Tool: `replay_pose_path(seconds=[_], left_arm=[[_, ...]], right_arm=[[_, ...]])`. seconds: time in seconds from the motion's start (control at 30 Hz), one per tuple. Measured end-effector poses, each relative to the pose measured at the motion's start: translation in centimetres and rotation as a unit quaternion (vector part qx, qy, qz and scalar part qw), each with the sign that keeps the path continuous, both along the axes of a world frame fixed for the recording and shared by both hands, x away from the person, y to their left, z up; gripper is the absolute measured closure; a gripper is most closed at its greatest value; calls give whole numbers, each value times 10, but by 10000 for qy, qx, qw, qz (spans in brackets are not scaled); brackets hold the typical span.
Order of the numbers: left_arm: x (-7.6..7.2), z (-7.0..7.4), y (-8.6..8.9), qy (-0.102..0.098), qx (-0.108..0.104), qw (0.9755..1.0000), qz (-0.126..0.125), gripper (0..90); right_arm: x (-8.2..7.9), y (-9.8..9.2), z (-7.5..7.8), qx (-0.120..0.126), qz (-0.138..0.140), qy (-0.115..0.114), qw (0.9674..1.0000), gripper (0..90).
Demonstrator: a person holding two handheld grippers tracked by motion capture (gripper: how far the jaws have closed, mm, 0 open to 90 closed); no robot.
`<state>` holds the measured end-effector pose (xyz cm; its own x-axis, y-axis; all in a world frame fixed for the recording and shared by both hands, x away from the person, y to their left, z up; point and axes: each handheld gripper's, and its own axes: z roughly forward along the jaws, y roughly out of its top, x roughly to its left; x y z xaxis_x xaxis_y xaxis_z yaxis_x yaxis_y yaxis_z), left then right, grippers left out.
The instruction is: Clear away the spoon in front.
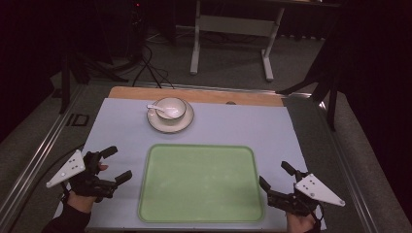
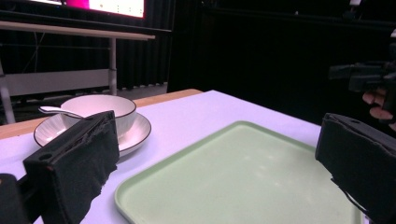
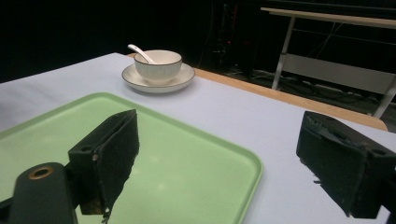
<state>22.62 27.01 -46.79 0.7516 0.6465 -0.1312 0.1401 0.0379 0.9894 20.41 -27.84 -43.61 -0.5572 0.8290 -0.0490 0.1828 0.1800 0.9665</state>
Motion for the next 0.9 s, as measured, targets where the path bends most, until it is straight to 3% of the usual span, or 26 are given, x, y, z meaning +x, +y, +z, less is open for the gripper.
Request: replay_pose_path(seconds=[0.3, 0.43, 0.5, 0.6, 0.77, 0.9], left_arm=[[-2, 1, -5, 92, 202, 9994, -275, 0], [-4, 4, -8, 110, 111, 9993, -349, 0], [-5, 8, -11, 132, 80, 9990, -410, 0], [-7, 14, -15, 133, 247, 9986, -448, 0], [-12, 24, -21, 108, 119, 9986, -505, 0], [-11, 38, -25, 43, 202, 9983, -552, 0]], right_arm=[[-3, 4, 2, -77, 20, -52, 10000, 127], [-5, 5, 3, -80, 56, -123, 9999, 127], [-6, 6, 3, -63, 81, -155, 9998, 127], [-7, 7, 4, -55, 120, -167, 9998, 127], [-7, 8, 3, -26, 175, -169, 9997, 127], [-7, 8, 4, 0, 197, -248, 9995, 127]])
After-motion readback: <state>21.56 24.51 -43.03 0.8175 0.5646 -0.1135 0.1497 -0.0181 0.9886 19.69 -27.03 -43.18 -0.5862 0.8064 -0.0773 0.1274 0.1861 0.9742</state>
